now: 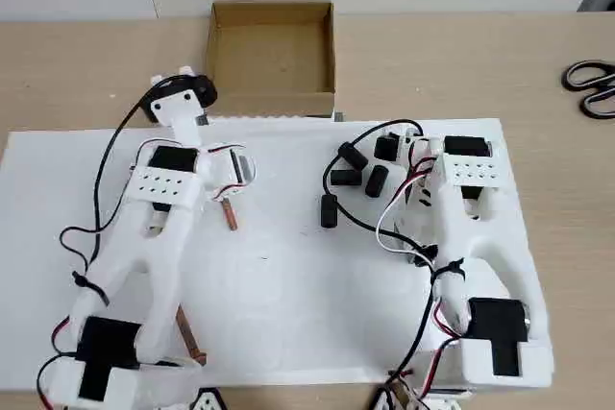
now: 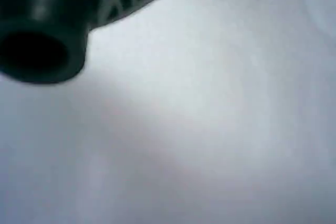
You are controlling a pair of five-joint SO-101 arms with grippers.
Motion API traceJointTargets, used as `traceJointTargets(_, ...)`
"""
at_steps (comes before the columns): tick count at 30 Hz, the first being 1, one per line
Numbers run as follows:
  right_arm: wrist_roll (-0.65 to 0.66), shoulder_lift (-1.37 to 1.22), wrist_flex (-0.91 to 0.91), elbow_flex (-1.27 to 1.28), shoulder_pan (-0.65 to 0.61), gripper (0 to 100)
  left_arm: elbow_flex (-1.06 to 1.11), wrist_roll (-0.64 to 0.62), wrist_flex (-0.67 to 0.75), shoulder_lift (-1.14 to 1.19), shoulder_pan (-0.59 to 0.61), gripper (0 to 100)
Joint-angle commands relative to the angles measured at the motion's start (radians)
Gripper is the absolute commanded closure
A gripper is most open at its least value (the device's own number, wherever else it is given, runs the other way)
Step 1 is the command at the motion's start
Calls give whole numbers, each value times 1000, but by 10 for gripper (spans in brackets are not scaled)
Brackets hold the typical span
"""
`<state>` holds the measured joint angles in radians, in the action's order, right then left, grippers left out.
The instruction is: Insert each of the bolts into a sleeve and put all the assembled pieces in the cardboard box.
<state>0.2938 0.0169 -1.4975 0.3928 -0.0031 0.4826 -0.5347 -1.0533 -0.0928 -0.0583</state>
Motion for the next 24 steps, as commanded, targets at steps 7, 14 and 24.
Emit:
traceJointTargets(7, -6, 54, -13, -11, 12, 991, 33, -2, 25, -5, 48, 830)
traceJointTargets(14, -6, 54, -7, -11, 12, 991, 61, -3, 87, -5, 44, 830)
traceJointTargets(24, -5, 54, -8, -11, 8, 991, 110, -3, 189, -5, 46, 830)
